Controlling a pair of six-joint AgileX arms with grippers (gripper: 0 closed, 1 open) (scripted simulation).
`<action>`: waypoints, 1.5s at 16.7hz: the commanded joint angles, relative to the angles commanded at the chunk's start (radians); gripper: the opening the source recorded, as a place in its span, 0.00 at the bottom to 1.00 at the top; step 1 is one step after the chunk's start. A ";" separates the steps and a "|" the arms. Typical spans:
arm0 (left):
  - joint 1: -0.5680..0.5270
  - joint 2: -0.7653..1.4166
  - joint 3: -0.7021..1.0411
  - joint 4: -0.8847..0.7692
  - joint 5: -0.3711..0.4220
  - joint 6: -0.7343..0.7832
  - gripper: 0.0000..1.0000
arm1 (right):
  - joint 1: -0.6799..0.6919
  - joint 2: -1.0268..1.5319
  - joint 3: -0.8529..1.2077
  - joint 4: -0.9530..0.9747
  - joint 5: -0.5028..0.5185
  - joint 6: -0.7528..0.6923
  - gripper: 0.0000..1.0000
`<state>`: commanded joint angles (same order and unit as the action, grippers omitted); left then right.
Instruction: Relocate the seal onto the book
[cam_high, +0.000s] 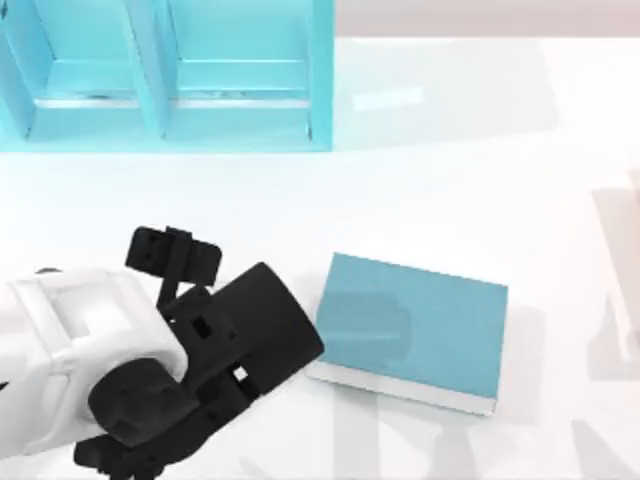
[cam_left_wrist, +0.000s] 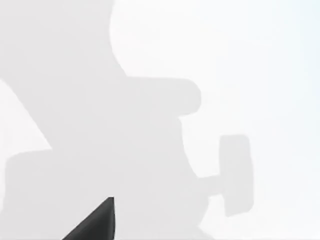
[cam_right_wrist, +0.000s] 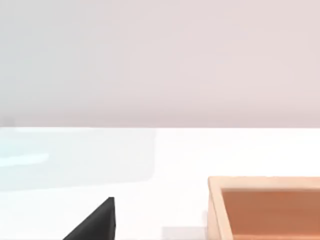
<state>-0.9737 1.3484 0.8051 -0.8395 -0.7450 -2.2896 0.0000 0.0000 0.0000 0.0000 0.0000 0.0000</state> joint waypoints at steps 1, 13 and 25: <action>0.066 -0.093 -0.045 0.062 0.051 0.163 1.00 | 0.000 0.000 0.000 0.000 0.000 0.000 1.00; 0.757 -1.085 -0.592 0.696 0.610 1.884 1.00 | 0.000 0.000 0.000 0.000 0.000 0.000 1.00; 0.974 -1.348 -0.805 0.839 0.745 2.290 1.00 | 0.000 0.000 0.000 0.000 0.000 0.000 1.00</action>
<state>0.0000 0.0000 0.0000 0.0000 0.0000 0.0000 0.0000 0.0000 0.0000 0.0000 0.0000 0.0000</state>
